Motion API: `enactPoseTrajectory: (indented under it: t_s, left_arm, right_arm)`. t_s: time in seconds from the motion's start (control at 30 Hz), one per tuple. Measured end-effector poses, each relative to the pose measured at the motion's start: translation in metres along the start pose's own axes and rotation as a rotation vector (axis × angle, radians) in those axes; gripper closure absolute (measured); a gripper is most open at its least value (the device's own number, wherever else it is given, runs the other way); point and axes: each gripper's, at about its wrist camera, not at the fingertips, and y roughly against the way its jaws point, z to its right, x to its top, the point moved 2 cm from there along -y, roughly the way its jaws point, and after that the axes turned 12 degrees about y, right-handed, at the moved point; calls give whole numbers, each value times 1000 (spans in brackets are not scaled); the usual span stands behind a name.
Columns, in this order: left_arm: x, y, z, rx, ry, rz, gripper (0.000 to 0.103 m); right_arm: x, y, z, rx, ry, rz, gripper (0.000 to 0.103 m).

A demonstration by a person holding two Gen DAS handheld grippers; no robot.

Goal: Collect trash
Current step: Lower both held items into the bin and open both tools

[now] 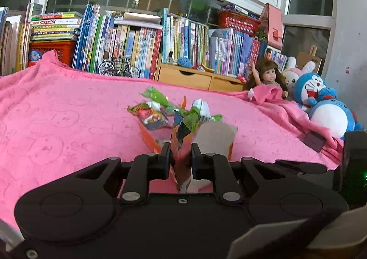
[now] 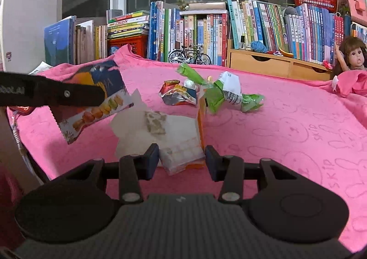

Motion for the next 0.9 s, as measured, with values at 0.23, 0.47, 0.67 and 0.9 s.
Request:
enactPoseTrajectory:
  t_s: [0.23, 0.47, 0.67, 0.9]
  left_arm:
    - [-23, 17, 5, -8, -3, -46, 88]
    - [-45, 35, 8, -3, -27, -87, 88]
    - [-67, 45, 7, 4, -39, -160, 88]
    - [-101, 42, -5, 48, -11, -291, 88]
  right_arm:
    - [-6, 25, 0, 11, -25, 19, 53]
    - [-23, 54, -11, 44, -46, 8, 53]
    - [-47, 76, -21, 60, -72, -38, 53]
    - [-81, 78, -33, 85, -115, -138, 53]
